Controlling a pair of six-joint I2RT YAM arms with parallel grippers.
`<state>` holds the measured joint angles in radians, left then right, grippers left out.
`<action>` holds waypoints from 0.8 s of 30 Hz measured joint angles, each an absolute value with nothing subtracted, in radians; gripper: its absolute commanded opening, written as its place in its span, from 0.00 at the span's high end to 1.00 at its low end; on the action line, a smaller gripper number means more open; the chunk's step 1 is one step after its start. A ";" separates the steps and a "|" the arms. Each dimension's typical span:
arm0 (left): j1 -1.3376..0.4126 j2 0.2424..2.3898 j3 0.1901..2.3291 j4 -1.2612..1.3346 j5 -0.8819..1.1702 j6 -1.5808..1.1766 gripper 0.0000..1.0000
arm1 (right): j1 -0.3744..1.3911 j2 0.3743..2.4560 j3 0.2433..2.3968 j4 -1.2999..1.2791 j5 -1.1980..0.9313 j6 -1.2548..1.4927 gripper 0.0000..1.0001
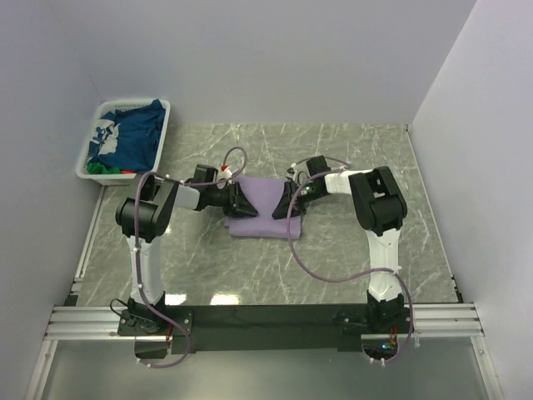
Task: Fold and stack the t-shirts
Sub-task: Fold the tshirt
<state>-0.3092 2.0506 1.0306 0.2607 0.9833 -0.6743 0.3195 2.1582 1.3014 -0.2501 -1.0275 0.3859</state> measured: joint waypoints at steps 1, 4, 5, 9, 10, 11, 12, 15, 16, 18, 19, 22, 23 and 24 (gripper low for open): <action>-0.290 2.081 1.029 0.257 0.983 -0.677 0.69 | 0.307 2.191 1.306 -0.268 -1.057 0.388 0.73; -0.232 2.106 1.038 0.251 1.039 -0.677 0.69 | 0.282 2.204 1.340 -0.320 -1.060 0.360 0.75; -0.216 2.104 1.047 0.240 1.044 -0.657 0.69 | 0.273 2.204 1.355 -0.337 -1.044 0.343 0.75; -0.176 2.059 1.039 0.189 1.056 -0.583 0.66 | 0.254 2.169 1.378 -0.408 -0.984 0.278 0.72; -0.174 2.036 1.027 0.183 1.058 -0.574 0.66 | 0.253 2.142 1.364 -0.414 -0.975 0.268 0.71; -0.175 1.995 1.001 0.180 1.059 -0.565 0.66 | 0.255 2.109 1.343 -0.413 -0.973 0.262 0.70; -0.182 1.945 0.971 0.173 1.061 -0.561 0.66 | 0.260 2.060 1.312 -0.408 -0.976 0.265 0.69; -0.235 1.791 0.891 0.192 1.062 -0.570 0.67 | 0.299 1.892 1.188 -0.350 -1.002 0.297 0.67; -0.263 1.748 0.866 0.223 1.062 -0.590 0.67 | 0.321 1.842 1.150 -0.319 -1.017 0.312 0.67; -0.314 1.700 0.817 0.305 1.064 -0.636 0.66 | 0.366 1.791 1.103 -0.267 -1.041 0.337 0.67; -0.336 1.696 0.793 0.343 1.066 -0.659 0.66 | 0.390 1.789 1.090 -0.241 -1.050 0.348 0.67; -0.363 1.749 0.743 0.391 1.056 -0.705 0.66 | 0.428 1.852 1.073 -0.206 -1.062 0.364 0.67; -0.361 1.780 0.742 0.392 1.048 -0.705 0.66 | 0.429 1.890 1.073 -0.202 -1.060 0.365 0.67; -0.353 1.828 0.744 0.390 1.034 -0.707 0.66 | 0.425 1.934 1.074 -0.203 -1.054 0.364 0.69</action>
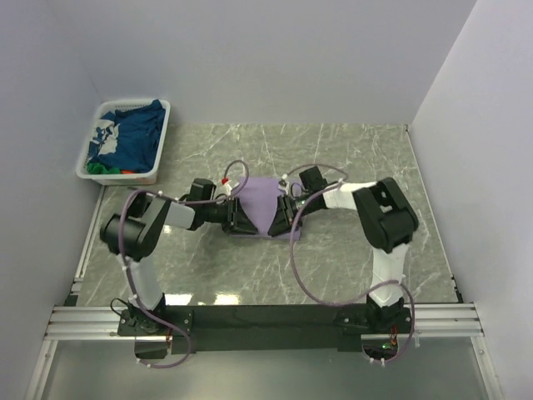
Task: Fold and stack the t-shirts
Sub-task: Fold the tshirt
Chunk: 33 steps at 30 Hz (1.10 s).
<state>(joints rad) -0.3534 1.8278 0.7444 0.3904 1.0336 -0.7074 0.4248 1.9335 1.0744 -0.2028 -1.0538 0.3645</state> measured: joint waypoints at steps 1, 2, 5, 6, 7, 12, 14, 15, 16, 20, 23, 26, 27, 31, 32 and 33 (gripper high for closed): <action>-0.344 1.864 0.746 0.384 1.023 -0.708 0.66 | 0.418 1.979 1.076 -0.205 -1.046 0.361 0.69; -0.330 1.908 0.749 0.379 1.016 -0.709 0.66 | 0.410 2.025 1.078 -0.211 -1.034 0.359 0.69; -0.280 1.993 0.770 0.376 1.081 -0.735 0.66 | 0.369 2.086 1.089 -0.236 -1.102 0.352 0.69; -0.270 1.995 0.778 0.373 1.088 -0.736 0.66 | 0.356 2.085 1.095 -0.248 -1.094 0.349 0.69; -0.261 1.995 0.780 0.370 1.089 -0.732 0.65 | 0.342 2.085 1.102 -0.257 -1.092 0.347 0.69; -0.225 1.937 0.775 0.268 1.100 -0.630 0.58 | 0.240 2.064 1.111 -0.348 -1.032 0.307 0.70; -0.214 1.875 0.775 0.179 1.093 -0.556 0.54 | 0.216 2.028 1.112 -0.396 -0.981 0.274 0.68; -0.208 1.828 0.775 0.129 1.089 -0.514 0.52 | 0.209 1.998 1.112 -0.416 -0.939 0.260 0.65; -0.200 1.780 0.779 0.082 1.077 -0.477 0.50 | 0.207 1.963 1.111 -0.432 -0.894 0.249 0.62; -0.142 1.534 0.854 -0.083 0.994 -0.332 0.31 | 0.242 1.761 1.126 -0.458 -0.685 0.220 0.44; -0.084 1.386 0.944 -0.138 0.912 -0.265 0.15 | 0.365 1.641 1.200 -0.458 -0.479 0.192 0.32; -0.023 1.306 1.017 -0.179 0.850 -0.238 0.01 | 0.522 1.615 1.271 -0.438 -0.323 0.167 0.31; -0.004 1.295 1.035 -0.195 0.832 -0.240 0.00 | 0.574 1.628 1.292 -0.438 -0.282 0.165 0.31; 0.059 1.285 1.076 -0.255 0.753 -0.241 0.01 | 0.699 1.780 1.382 -0.463 -0.162 0.163 0.31; 0.065 1.284 1.076 -0.265 0.741 -0.241 0.01 | 0.706 1.824 1.398 -0.466 -0.148 0.164 0.31; 0.071 1.282 1.076 -0.281 0.727 -0.241 0.00 | 0.709 1.876 1.417 -0.471 -0.130 0.168 0.31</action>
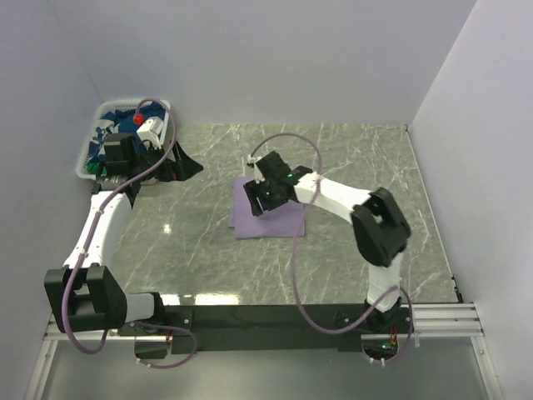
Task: Fold and stack the t-shirts
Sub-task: Fold the tshirt, then neatly place the folded tshirt to the corner
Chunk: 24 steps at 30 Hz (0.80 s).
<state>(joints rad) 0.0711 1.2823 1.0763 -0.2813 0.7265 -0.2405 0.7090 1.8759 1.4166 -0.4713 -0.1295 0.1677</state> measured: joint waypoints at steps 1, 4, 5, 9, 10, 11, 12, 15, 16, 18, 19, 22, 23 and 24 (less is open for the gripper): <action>0.074 1.279 1.076 -0.292 0.715 -0.241 0.01 | 0.708 1.925 1.430 -0.478 -0.114 0.170 0.31; 0.075 1.257 1.075 -0.323 0.693 -0.235 0.01 | 0.700 2.036 1.457 -0.503 -0.076 0.175 0.31; 0.075 1.246 1.073 -0.325 0.688 -0.230 0.01 | 0.698 2.036 1.473 -0.510 -0.070 0.177 0.31; 0.075 1.214 1.069 -0.329 0.682 -0.222 0.01 | 0.663 2.036 1.473 -0.536 -0.055 0.160 0.31; 0.075 1.214 1.069 -0.330 0.681 -0.221 0.01 | 0.648 2.035 1.470 -0.541 -0.059 0.152 0.31; 0.075 1.214 1.069 -0.331 0.679 -0.220 0.01 | 0.628 2.029 1.464 -0.547 -0.060 0.136 0.31; 0.075 1.217 1.069 -0.334 0.677 -0.218 0.01 | 0.601 2.025 1.456 -0.554 -0.062 0.120 0.31; 0.076 1.232 1.069 -0.343 0.672 -0.202 0.01 | 0.495 1.997 1.422 -0.582 -0.072 0.043 0.31; 0.076 1.239 1.069 -0.345 0.670 -0.197 0.01 | 0.453 1.990 1.412 -0.597 -0.071 0.011 0.31; 0.077 1.257 1.069 -0.350 0.664 -0.185 0.00 | 0.354 1.982 1.397 -0.628 -0.069 -0.052 0.31; 0.078 1.266 1.069 -0.352 0.662 -0.178 0.01 | 0.319 1.979 1.394 -0.640 -0.067 -0.076 0.31; 0.081 1.287 1.069 -0.360 0.656 -0.165 0.01 | 0.181 1.975 1.388 -0.672 -0.060 -0.157 0.33; 0.082 1.291 1.069 -0.361 0.655 -0.159 0.01 | 0.136 1.975 1.388 -0.678 -0.061 -0.184 0.37; 0.084 1.294 1.069 -0.363 0.654 -0.154 0.01 | 0.093 1.975 1.388 -0.680 -0.061 -0.209 0.44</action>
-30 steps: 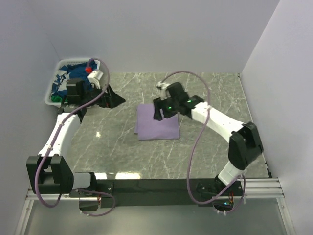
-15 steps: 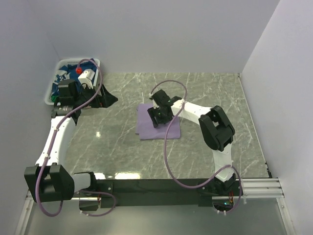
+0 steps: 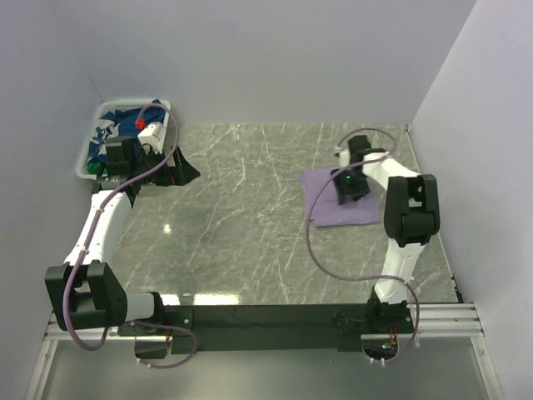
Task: Fold and stack the t-shirts
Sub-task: Neatly place the folded tshirt to the corner
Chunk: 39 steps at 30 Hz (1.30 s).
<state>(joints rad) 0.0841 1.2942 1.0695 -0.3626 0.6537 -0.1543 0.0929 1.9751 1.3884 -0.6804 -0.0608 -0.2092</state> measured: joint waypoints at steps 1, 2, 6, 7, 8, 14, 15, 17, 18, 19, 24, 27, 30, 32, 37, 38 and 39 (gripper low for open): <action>0.086 1.296 1.069 -0.364 0.653 -0.150 0.01 | 0.051 1.976 1.390 -0.683 -0.059 -0.238 0.39; 0.088 1.299 1.069 -0.364 0.653 -0.145 0.01 | 0.010 1.980 1.397 -0.688 -0.056 -0.264 0.42; 0.094 1.310 1.069 -0.364 0.653 -0.134 0.01 | -0.120 2.031 1.483 -0.733 -0.044 -0.361 0.43; 0.096 1.314 1.070 -0.364 0.653 -0.132 0.01 | -0.142 2.047 1.510 -0.741 -0.041 -0.377 0.42; 0.096 1.319 1.071 -0.364 0.653 -0.131 0.01 | -0.165 2.062 1.537 -0.746 -0.030 -0.397 0.41; 0.097 1.342 1.087 -0.366 0.656 -0.124 0.01 | -0.191 2.078 1.602 -0.804 -0.009 -0.447 0.34; 0.097 1.342 1.092 -0.367 0.656 -0.124 0.01 | -0.189 2.075 1.604 -0.813 -0.014 -0.448 0.33; 0.098 1.342 1.104 -0.368 0.656 -0.123 0.01 | -0.188 2.061 1.604 -0.840 -0.038 -0.446 0.31; 0.098 1.342 1.110 -0.369 0.656 -0.123 0.00 | -0.188 2.047 1.603 -0.857 -0.051 -0.443 0.31; 0.099 1.341 1.113 -0.368 0.656 -0.123 0.01 | -0.187 2.024 1.597 -0.870 -0.064 -0.441 0.30; 0.102 1.335 1.115 -0.380 0.656 -0.124 0.01 | -0.188 1.836 1.496 -0.913 -0.108 -0.399 0.28; 0.103 1.330 1.115 -0.386 0.656 -0.124 0.01 | -0.183 1.756 1.421 -0.921 -0.123 -0.358 0.28; 0.104 1.323 1.115 -0.387 0.656 -0.125 0.01 | -0.172 1.737 1.329 -0.911 -0.122 -0.310 0.28; 0.104 1.321 1.115 -0.387 0.656 -0.125 0.01 | -0.160 1.744 1.262 -0.905 -0.120 -0.278 0.28; 0.105 1.321 1.115 -0.387 0.656 -0.129 0.01 | -0.128 1.761 1.177 -0.890 -0.103 -0.212 0.28; 0.106 1.321 1.115 -0.387 0.656 -0.133 0.01 | -0.124 1.766 1.177 -0.882 -0.097 -0.201 0.28; 0.106 1.321 1.115 -0.387 0.656 -0.135 0.01 | -0.122 1.774 1.177 -0.866 -0.089 -0.191 0.28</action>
<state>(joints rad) 0.1062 1.3209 1.1149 -0.3874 0.6563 -0.1349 -0.1219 1.7741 1.1767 -0.8661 -0.0891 -0.1909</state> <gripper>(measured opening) 0.994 0.715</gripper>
